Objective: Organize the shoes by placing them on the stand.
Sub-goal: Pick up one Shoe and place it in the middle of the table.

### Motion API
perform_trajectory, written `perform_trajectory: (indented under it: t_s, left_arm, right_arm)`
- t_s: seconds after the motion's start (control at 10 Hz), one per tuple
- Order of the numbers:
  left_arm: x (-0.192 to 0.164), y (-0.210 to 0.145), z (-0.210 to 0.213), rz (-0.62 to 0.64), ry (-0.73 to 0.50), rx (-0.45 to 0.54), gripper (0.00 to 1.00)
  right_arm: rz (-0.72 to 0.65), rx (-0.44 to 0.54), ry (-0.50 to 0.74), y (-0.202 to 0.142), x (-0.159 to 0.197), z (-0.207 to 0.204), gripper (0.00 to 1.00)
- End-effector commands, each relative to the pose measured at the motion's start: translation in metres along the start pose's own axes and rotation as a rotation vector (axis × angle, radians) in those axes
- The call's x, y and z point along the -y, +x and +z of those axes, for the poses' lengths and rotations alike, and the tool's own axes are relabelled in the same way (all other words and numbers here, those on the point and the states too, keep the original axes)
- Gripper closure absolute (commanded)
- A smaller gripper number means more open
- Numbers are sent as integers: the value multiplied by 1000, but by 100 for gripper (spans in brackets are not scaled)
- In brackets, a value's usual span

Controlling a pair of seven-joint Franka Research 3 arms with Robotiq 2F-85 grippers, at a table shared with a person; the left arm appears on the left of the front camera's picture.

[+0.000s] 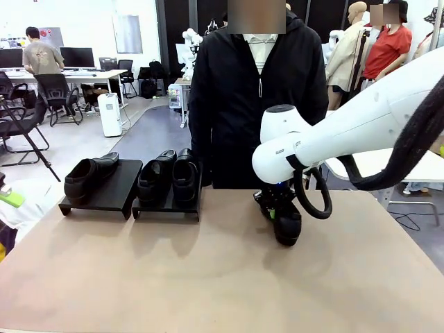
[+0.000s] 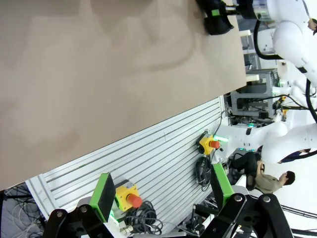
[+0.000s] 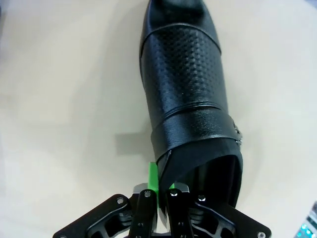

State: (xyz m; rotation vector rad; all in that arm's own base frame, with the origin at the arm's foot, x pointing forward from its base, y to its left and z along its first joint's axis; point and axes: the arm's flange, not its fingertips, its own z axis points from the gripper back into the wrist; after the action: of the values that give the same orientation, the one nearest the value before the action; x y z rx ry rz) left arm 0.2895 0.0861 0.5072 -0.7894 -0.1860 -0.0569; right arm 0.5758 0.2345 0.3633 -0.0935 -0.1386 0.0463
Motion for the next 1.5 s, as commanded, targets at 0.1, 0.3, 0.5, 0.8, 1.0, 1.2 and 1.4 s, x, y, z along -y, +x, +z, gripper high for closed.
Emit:
perform_trajectory:
  t_s: [0.1, 0.3, 0.5, 0.8, 1.0, 1.2, 1.4]
  left_arm:
    - [-1, -1, 1, -8, -2, -5, 0]
    - [-1, -1, 1, -8, -2, -5, 0]
    - [-1, -1, 1, -8, -2, -5, 0]
    - [-1, -1, 1, -8, -2, -5, 0]
    - [-1, -1, 1, -8, -2, -5, 0]
    - [-1, -1, 1, -8, -2, -5, 0]
    - [-1, -1, 1, -8, -2, -5, 0]
  right_arm:
    - [-151, -25, -111, -93, 17, 84, 100]
    - [-141, 105, -98, -199, 13, 109, 100]
    - [-24, 283, -18, -223, 17, 111, 100]
    - [-100, 73, -117, -191, 11, 105, 100]
    - [-103, 112, -117, -212, 17, 98, 100]
    - [34, 241, -126, -204, -57, 71, 100]
    - [7, 249, -90, -193, -128, 51, 100]
